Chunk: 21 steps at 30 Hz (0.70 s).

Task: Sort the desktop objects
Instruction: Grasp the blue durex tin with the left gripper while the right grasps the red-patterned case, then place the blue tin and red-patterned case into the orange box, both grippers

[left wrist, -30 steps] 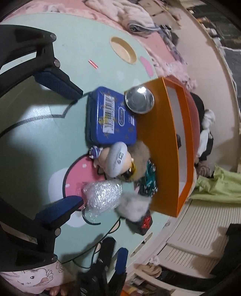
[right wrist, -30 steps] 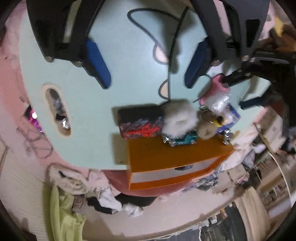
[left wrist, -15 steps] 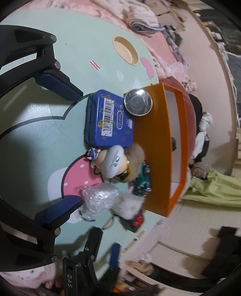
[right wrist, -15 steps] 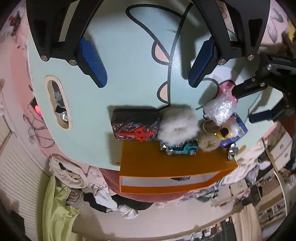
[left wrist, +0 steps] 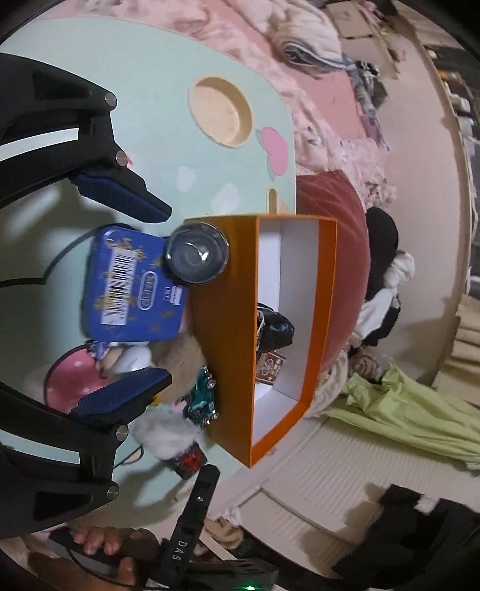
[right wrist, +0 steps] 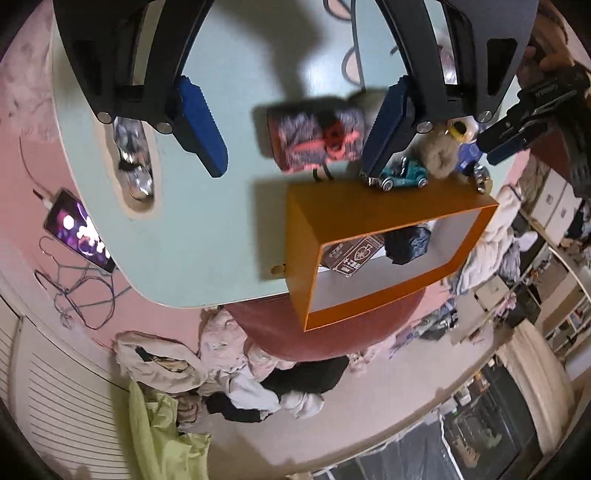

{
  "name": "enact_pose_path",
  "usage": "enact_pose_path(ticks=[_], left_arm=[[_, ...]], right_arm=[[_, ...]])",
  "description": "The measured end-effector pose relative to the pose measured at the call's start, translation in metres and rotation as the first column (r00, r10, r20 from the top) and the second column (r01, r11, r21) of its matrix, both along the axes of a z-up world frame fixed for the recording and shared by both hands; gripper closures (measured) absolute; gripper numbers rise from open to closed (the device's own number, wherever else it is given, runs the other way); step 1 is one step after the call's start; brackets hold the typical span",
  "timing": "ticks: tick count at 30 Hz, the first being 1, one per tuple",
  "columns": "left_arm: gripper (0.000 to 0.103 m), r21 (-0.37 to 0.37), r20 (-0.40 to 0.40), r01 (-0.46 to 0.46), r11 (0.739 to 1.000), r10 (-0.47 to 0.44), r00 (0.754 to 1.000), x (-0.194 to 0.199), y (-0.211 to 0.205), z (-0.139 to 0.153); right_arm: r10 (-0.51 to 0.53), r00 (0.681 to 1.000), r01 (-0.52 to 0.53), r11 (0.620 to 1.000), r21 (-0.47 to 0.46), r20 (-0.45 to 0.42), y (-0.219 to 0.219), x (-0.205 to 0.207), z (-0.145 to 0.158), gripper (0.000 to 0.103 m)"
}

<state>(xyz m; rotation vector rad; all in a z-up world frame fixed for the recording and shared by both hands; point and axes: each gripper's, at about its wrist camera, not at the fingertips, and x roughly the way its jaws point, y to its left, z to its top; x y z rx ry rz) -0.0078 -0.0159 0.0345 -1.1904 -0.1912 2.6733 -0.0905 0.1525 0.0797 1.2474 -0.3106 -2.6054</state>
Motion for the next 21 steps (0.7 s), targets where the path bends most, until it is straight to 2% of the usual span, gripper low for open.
enact_pose_path(ticks=[3,5,9,10,13,17,19,21], left_arm=[[0.03,-0.017,0.057,-0.001,1.0,0.002,0.998,-0.01,0.002,-0.009],[0.034,-0.041,0.083,-0.006,0.999,0.009,0.996,-0.012,0.001,-0.016],[0.038,-0.19,0.074,0.025,0.982,-0.011,0.997,-0.008,0.017,-0.013],[0.038,-0.199,0.073,0.041,0.979,-0.027,0.997,-0.005,0.02,-0.012],[0.038,-0.198,0.072,0.068,0.978,-0.055,0.996,0.006,0.023,-0.007],[0.038,-0.178,0.046,0.03,0.984,-0.022,0.999,0.019,0.014,-0.002],[0.038,-0.166,0.015,0.031,0.986,-0.029,0.999,0.025,0.011,0.0],[0.038,-0.162,-0.001,0.044,0.986,-0.044,0.999,0.032,0.012,0.005]], right_arm=[[0.022,0.998,-0.025,0.998,0.049,0.055,-0.009,-0.007,-0.012,0.029],[0.03,0.998,-0.031,0.999,0.016,0.059,-0.007,-0.005,-0.016,0.029],[0.031,0.998,-0.031,1.0,0.002,0.062,-0.005,-0.003,-0.015,0.031],[0.03,0.998,-0.03,1.0,0.002,0.06,-0.005,-0.003,-0.015,0.031],[0.035,0.997,-0.034,0.999,-0.016,0.067,-0.003,-0.001,-0.015,0.031],[0.036,0.999,-0.034,0.997,-0.076,0.026,-0.002,0.003,-0.008,0.031],[0.046,0.999,-0.044,0.998,-0.054,0.02,-0.005,0.001,-0.007,0.031],[0.05,0.997,-0.05,0.999,0.0,0.062,-0.011,-0.005,-0.016,0.031]])
